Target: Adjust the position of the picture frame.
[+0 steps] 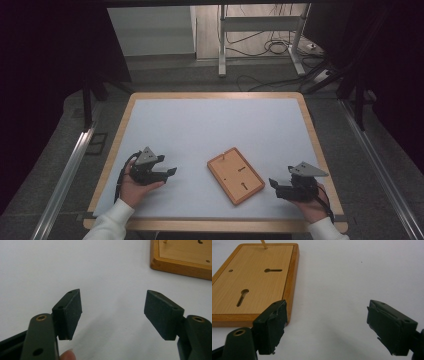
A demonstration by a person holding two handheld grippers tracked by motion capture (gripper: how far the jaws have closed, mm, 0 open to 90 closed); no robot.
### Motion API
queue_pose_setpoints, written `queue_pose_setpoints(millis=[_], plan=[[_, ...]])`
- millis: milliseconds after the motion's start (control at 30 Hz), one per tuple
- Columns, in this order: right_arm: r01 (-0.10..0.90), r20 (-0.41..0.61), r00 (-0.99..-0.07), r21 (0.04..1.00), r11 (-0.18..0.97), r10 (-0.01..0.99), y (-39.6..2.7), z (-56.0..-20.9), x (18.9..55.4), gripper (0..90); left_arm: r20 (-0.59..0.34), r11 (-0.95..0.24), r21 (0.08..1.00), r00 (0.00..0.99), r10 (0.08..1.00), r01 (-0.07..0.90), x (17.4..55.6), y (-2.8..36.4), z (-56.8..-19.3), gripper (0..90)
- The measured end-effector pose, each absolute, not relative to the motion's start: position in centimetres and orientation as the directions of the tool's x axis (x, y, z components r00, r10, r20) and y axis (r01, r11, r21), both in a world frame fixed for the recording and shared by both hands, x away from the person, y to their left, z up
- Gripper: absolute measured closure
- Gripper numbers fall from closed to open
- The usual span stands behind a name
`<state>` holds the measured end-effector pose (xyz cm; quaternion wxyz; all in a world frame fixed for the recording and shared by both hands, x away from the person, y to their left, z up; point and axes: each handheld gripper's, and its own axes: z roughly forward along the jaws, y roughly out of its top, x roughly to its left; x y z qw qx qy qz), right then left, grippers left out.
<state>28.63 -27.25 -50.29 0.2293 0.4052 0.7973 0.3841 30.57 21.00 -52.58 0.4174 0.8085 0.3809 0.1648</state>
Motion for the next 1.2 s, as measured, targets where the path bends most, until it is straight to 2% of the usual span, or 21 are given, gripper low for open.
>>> queue_pose_setpoints(millis=[667, 833, 1200], plan=[[0.480, -0.039, -0.571, 0.794, 0.372, 0.820, -27.5, -50.3, 28.8, 17.6, -0.088, -0.328, 0.789, 0.624, 0.776, 0.520, 30.7, 20.0, -51.7, 31.4], [0.479, -0.043, -0.565, 0.796, 0.370, 0.824, -27.6, -50.2, 28.5, 17.6, -0.045, -0.361, 0.793, 0.638, 0.769, 0.490, 30.9, 19.3, -50.7, 30.8], [0.476, -0.043, -0.556, 0.803, 0.360, 0.830, -27.8, -50.2, 28.2, 17.3, -0.068, -0.367, 0.801, 0.681, 0.729, 0.473, 31.7, 17.2, -49.3, 30.2]])
